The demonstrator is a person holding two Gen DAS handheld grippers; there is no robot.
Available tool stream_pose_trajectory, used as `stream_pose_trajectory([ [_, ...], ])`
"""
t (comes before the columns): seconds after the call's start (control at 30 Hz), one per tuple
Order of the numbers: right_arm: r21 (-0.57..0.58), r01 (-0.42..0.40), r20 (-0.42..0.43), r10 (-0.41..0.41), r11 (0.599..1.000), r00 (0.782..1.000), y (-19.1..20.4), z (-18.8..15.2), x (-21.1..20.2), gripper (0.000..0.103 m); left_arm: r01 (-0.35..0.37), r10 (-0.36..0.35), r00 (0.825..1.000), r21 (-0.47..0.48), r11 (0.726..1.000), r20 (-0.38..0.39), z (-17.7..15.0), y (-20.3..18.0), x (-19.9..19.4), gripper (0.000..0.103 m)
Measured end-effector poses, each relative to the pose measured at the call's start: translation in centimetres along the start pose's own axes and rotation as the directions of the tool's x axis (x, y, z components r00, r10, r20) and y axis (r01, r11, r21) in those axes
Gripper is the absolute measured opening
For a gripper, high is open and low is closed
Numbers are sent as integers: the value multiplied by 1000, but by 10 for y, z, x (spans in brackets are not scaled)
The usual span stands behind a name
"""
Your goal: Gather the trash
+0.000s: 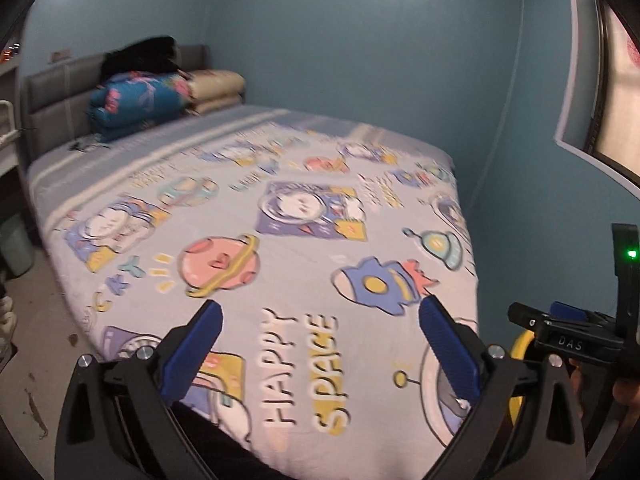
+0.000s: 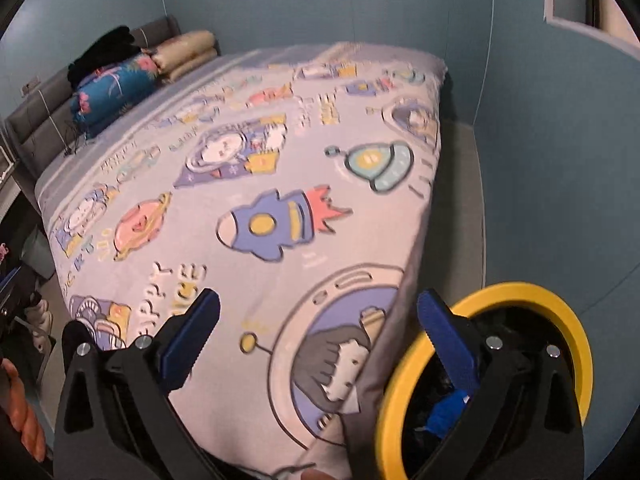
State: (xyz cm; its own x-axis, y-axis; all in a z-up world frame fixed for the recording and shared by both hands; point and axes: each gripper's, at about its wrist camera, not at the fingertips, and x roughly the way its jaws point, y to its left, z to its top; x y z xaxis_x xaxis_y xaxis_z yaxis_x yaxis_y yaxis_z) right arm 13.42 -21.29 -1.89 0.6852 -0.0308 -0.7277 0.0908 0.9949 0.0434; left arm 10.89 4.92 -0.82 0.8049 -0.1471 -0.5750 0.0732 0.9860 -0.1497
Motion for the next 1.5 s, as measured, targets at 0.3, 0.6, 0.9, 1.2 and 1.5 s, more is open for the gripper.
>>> stream_pose_trajectory([
  [0.3, 20, 92, 230, -94, 996, 969, 25, -9, -41, 95, -111, 111, 981, -13, 994, 157, -7, 3, -51, 95],
  [0.6, 39, 116, 367, -122, 993, 922, 43, -25, -78, 95, -109, 115, 973, -42, 993, 199, -19, 2, -82, 95],
  [0.9, 41, 100, 404, -108, 994, 908, 51, -37, -91, 95, -113, 122, 972, -55, 992, 202, -32, -1, -95, 95],
  [1.2, 50, 93, 375, -105, 994, 921, 51, -38, -85, 95, -109, 119, 970, -57, 992, 210, -33, 0, -96, 95],
  [1.5, 58, 84, 357, -99, 995, 929, 49, -39, -81, 95, -101, 111, 972, -58, 993, 208, -34, 0, -96, 95],
])
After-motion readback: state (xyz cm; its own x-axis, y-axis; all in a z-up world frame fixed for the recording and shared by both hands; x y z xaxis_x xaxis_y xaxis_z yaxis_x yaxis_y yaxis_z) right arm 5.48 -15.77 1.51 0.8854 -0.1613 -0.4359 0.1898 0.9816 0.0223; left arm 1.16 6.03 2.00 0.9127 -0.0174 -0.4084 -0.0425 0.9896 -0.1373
